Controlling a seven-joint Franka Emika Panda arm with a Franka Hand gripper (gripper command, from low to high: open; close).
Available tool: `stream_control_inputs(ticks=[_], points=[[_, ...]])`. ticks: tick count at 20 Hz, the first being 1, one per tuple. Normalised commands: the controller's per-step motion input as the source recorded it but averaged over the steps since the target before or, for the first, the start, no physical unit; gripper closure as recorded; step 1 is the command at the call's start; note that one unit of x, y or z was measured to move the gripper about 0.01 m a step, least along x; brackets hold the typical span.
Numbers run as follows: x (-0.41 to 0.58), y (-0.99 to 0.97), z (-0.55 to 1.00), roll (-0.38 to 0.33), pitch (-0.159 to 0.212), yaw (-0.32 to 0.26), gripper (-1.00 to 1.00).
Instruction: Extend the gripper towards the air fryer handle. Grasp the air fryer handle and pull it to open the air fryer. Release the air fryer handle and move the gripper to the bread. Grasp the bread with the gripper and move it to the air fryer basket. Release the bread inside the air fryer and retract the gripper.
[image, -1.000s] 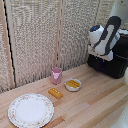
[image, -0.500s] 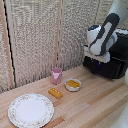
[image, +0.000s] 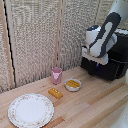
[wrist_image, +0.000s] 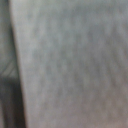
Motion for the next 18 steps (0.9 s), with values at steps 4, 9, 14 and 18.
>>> stream_control_inputs(ticks=[4, 9, 14, 18], points=[[0.009, 0.73, -0.1, -0.003, -0.022, -0.197, 1.0], [0.324, 0.54, -0.24, 0.0, 0.008, -0.172, 1.0], [0.312, 0.48, -0.1, 0.0, -0.003, -0.182, 1.0], [0.159, 0.33, 0.0, -0.007, -0.05, -0.202, 1.0]])
